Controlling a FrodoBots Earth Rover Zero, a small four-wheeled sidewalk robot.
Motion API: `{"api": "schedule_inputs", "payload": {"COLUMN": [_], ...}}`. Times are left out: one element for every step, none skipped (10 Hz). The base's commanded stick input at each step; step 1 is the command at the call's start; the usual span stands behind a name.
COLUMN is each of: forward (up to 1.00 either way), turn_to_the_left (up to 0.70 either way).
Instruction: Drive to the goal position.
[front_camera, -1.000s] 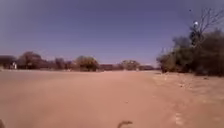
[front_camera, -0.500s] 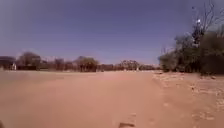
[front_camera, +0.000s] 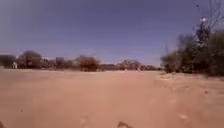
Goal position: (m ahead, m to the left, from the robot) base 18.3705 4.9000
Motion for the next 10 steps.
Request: {"api": "schedule_inputs", "payload": {"forward": [1.00,1.00,1.00,1.00,1.00,1.00,1.00,1.00,1.00,1.00], "turn_to_the_left": [0.02,0.02,0.02,0.02,0.02,0.02,0.02,0.02,0.02,0.02]}}
